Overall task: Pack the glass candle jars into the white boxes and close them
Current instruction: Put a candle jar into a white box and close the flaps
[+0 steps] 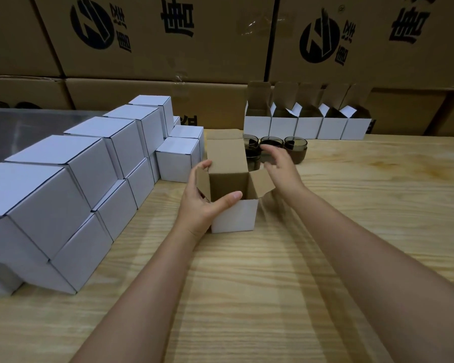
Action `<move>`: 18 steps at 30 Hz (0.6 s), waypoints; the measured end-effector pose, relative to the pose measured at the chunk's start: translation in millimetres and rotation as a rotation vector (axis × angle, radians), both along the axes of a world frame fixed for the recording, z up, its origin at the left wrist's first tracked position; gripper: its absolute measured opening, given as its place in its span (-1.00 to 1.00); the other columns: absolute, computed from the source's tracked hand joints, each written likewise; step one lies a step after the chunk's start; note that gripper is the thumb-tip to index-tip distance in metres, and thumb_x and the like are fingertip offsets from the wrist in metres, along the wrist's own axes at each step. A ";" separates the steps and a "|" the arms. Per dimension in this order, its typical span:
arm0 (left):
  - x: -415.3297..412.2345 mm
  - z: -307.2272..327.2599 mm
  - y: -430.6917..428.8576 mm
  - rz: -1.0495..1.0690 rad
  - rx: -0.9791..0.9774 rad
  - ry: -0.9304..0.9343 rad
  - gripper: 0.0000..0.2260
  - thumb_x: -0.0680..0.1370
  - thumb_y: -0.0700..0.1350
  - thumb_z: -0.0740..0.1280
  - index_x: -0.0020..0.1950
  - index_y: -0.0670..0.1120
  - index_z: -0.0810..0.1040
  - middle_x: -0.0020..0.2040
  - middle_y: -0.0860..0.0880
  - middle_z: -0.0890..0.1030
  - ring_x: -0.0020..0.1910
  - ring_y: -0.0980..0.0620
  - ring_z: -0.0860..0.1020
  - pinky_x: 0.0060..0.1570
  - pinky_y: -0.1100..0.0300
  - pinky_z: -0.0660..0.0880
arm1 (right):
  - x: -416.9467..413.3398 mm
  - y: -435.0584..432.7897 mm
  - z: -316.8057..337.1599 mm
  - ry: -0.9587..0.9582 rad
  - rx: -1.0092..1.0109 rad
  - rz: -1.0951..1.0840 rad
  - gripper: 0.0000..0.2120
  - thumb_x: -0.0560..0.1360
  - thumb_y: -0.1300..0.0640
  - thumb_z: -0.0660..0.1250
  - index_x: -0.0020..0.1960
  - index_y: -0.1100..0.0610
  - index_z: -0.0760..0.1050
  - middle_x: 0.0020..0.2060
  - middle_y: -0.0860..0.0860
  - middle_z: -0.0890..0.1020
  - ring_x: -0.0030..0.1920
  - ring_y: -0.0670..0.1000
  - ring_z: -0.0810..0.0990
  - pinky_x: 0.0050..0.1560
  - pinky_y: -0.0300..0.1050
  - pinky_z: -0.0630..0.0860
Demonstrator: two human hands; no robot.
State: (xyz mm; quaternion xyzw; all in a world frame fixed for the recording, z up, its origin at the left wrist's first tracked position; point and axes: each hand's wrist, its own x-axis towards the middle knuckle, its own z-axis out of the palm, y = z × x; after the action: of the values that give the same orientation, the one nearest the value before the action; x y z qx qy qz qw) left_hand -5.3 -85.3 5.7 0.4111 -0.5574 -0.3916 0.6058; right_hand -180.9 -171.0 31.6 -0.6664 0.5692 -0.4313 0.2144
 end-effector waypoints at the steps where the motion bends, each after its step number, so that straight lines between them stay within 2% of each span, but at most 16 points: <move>1: 0.1 0.2 -0.5 0.011 0.002 -0.003 -0.27 0.20 -0.01 0.57 0.32 0.04 0.36 0.16 0.09 0.51 -0.02 0.36 0.55 -0.14 0.44 0.49 | 2.0 -8.6 -1.8 0.165 -0.003 0.052 -0.63 0.60 0.25 0.15 0.39 0.11 0.38 0.39 0.07 0.37 0.40 0.04 0.30 0.40 -0.11 0.20; 3: 0.7 0.7 -1.4 0.020 0.009 -0.009 -0.22 0.16 0.10 0.56 0.32 0.07 0.35 0.18 0.09 0.49 -0.01 0.36 0.54 -0.14 0.43 0.49 | 4.9 -21.7 -3.9 0.391 -0.001 0.096 -0.62 0.61 0.20 0.14 0.42 0.11 0.36 0.42 0.07 0.36 0.44 0.08 0.25 0.45 0.01 0.17; 5: 0.7 0.9 -2.3 0.021 0.011 -0.007 -0.21 0.14 0.14 0.54 0.33 0.07 0.36 0.19 0.09 0.49 0.00 0.36 0.54 -0.14 0.44 0.49 | 6.9 -30.5 -2.3 0.582 0.030 0.053 -0.57 0.58 0.28 0.17 0.44 0.10 0.32 0.41 0.08 0.36 0.40 0.13 0.28 0.39 0.02 0.25; 8: 0.6 0.0 -3.2 0.025 0.010 -0.008 -0.22 0.14 0.15 0.53 0.32 0.08 0.36 0.21 0.06 0.49 0.01 0.33 0.54 -0.15 0.44 0.49 | 3.5 -29.1 1.5 0.690 -0.092 -0.044 -0.50 0.50 0.35 0.27 0.40 0.06 0.35 0.26 0.08 0.49 0.28 0.13 0.35 0.19 -0.02 0.31; 12: 0.9 -0.4 -4.5 0.032 0.011 -0.019 -0.21 0.14 0.16 0.52 0.32 0.09 0.36 0.24 0.00 0.49 0.08 0.19 0.54 -0.14 0.42 0.49 | 0.2 -9.0 -0.1 0.622 -0.179 -0.104 -0.56 0.50 0.30 0.30 0.34 0.01 0.41 0.14 0.04 0.56 0.19 0.12 0.30 0.08 -0.04 0.19; 16: 0.7 -0.9 -3.6 0.031 0.012 -0.024 -0.21 0.15 0.16 0.53 0.34 0.07 0.35 0.25 -0.02 0.48 0.11 0.14 0.53 -0.14 0.41 0.50 | 1.0 14.2 -0.8 0.421 -0.125 -0.148 -0.63 0.48 0.15 0.37 0.26 -0.06 0.46 -0.02 0.01 0.41 0.15 0.14 0.21 0.01 -0.12 0.13; 18: 0.8 -1.3 -4.1 0.032 0.016 -0.026 -0.23 0.18 0.10 0.55 0.34 0.08 0.35 0.27 -0.05 0.47 0.13 0.10 0.52 -0.13 0.41 0.50 | 3.5 21.1 -2.8 0.436 -0.130 -0.183 -0.63 0.45 0.17 0.39 0.22 -0.05 0.48 -0.04 0.00 0.43 0.16 0.11 0.22 0.03 -0.09 0.08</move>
State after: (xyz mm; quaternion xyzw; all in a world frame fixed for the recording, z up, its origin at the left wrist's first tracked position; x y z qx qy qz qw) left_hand -4.5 -89.4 4.4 0.4296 -0.5555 -0.3810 0.6015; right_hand -177.4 -149.9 28.8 -0.7019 0.6309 -0.3306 0.0032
